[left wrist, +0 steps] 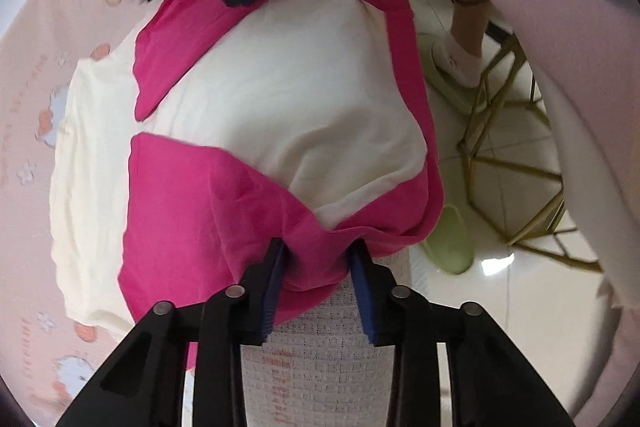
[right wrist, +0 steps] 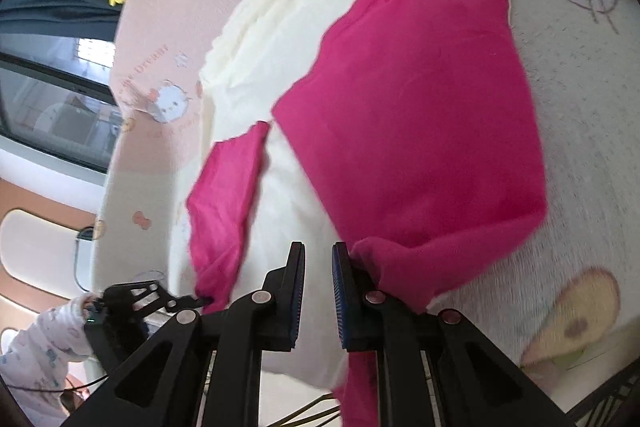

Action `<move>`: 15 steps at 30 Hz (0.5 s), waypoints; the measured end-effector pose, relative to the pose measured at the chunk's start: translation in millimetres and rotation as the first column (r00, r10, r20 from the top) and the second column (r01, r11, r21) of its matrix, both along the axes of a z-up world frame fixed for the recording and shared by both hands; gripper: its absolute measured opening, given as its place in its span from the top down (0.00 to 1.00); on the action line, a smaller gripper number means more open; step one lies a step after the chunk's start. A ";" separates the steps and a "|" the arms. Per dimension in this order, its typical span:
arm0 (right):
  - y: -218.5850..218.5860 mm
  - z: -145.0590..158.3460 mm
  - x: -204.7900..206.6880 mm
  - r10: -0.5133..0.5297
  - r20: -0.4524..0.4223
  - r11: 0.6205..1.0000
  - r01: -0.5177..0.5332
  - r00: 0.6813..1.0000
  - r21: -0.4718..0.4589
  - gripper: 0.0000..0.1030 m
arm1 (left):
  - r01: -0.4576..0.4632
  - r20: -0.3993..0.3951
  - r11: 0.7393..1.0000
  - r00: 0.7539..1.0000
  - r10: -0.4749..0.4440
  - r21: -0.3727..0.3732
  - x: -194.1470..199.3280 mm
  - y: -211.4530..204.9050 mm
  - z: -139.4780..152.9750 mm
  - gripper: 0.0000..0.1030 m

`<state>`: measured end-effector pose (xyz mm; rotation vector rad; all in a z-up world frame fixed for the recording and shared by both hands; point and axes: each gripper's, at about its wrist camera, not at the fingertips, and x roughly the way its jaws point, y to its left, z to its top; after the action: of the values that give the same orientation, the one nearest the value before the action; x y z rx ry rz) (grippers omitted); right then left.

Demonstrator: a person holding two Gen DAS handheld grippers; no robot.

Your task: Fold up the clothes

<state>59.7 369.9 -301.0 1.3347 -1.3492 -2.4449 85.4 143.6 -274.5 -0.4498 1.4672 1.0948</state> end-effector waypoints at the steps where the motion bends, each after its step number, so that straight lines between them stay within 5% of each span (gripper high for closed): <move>1: -0.8 -2.1 -3.6 0.000 0.020 1.000 -0.001 1.000 0.006 0.88 | -0.014 0.016 1.000 1.000 0.014 0.000 -2.7 2.1 2.3 0.74; 8: -6.8 14.5 2.7 0.013 0.054 0.994 -0.019 0.998 0.111 0.85 | -0.216 0.128 0.975 0.970 0.207 0.057 -25.4 22.4 18.6 0.76; 9: -6.4 19.4 7.3 0.013 0.055 0.991 -0.020 0.998 0.132 0.80 | -0.234 0.133 0.970 0.965 0.225 0.061 -27.6 25.7 19.0 0.76; 11: -5.4 29.2 16.4 0.011 0.056 0.985 -0.021 0.998 0.174 0.47 | -0.271 0.151 0.961 0.954 0.260 0.058 -33.9 31.0 19.6 0.76; 15: -11.9 49.3 37.6 -0.003 0.046 0.962 -0.010 0.999 0.274 0.40 | -0.360 0.201 0.932 0.916 0.347 0.035 -48.8 42.3 19.9 0.76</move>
<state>97.4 358.0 -251.7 1.4522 -1.0410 -2.6933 36.6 186.0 -254.6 -0.7709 1.1981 1.3447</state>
